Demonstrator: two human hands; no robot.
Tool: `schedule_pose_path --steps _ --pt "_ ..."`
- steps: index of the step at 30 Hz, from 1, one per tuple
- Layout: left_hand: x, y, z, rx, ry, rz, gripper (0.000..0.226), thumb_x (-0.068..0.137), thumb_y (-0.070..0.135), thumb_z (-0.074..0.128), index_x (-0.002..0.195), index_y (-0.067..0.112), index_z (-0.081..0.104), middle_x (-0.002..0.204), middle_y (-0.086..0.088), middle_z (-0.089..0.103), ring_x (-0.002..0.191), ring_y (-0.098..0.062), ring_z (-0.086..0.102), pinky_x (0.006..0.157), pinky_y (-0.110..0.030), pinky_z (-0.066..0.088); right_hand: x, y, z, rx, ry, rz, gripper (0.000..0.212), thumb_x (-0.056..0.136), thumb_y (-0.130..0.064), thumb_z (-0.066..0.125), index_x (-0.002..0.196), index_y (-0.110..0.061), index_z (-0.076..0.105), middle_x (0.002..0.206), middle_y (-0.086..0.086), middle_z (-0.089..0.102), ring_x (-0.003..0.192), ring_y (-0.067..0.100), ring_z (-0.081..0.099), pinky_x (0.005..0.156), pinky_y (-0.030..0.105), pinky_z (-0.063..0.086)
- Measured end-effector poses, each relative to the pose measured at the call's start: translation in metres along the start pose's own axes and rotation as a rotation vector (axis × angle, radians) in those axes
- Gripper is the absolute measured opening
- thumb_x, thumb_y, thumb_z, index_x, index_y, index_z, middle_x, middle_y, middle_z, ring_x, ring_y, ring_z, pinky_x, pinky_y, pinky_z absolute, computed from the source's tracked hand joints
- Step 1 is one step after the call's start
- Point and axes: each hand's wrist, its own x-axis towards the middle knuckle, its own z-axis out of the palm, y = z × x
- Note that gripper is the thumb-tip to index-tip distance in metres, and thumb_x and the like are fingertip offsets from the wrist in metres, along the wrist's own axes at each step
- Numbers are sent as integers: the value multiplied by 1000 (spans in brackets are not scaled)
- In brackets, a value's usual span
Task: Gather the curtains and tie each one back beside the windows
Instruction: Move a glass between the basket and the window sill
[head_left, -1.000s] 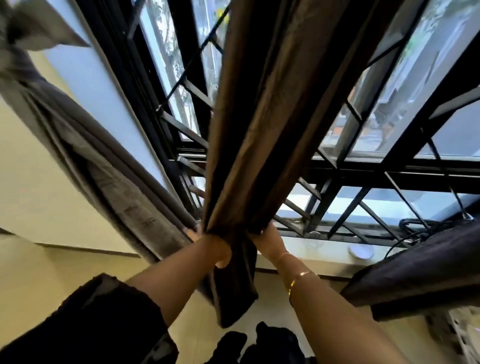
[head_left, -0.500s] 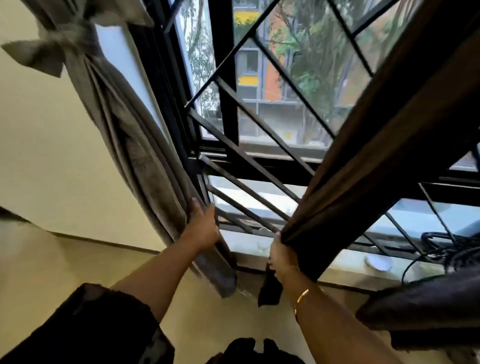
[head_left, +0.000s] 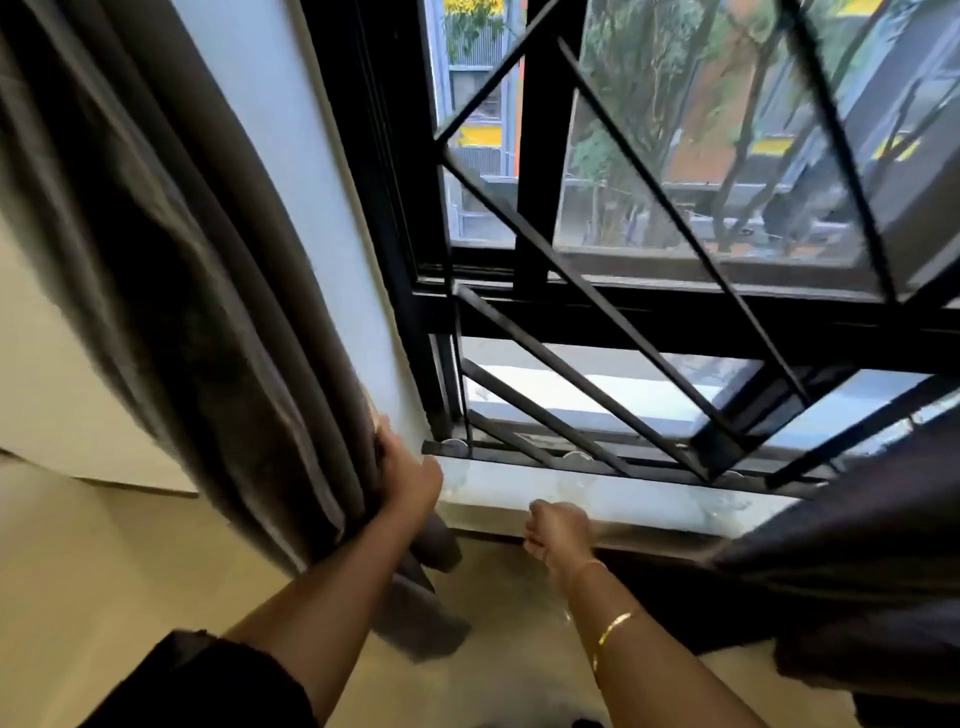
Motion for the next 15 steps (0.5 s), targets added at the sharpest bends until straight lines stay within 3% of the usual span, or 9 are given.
schedule_pose_path --steps 2,5,7,10,13,15 --pt "21 -25 10 219 -60 68 52 89 5 49 139 7 35 143 -15 38 130 -29 37 108 -34 29 26 13 18 -303 -10 -129 12 90 -11 49 79 -10 56 88 15 60 83 28 58 74 40 50" --pt "55 -64 32 609 -238 338 37 92 11 44 129 9 47 137 -10 44 125 -23 42 105 -28 31 66 32 38 -602 -80 -300 20 91 -16 52 108 -12 62 111 8 63 99 21 57 84 28 46" --pt "80 -90 51 799 -340 501 43 92 12 44 135 11 40 144 -7 38 130 -20 37 106 -25 28 96 48 51 -683 -116 -350 32 91 -16 50 123 -17 56 123 8 57 110 22 54 92 28 44" --pt "115 -123 81 880 -439 574 52 95 16 44 144 15 27 154 -3 21 139 -18 26 111 -27 25 138 68 71 -766 -179 -424 43 93 -16 51 135 -23 45 137 4 46 123 21 47 103 28 39" --pt "145 -150 118 857 -391 626 52 96 18 43 144 16 23 155 -3 19 141 -18 22 109 -28 28 182 91 95 -876 -223 -571 54 93 -19 54 143 -26 34 151 4 30 136 23 36 111 31 31" --pt "163 -152 133 952 -340 717 57 96 16 44 146 12 17 157 -5 11 145 -20 11 113 -30 22 202 92 108 -877 -238 -614 60 94 -22 53 146 -30 26 157 4 16 141 25 28 113 32 27"
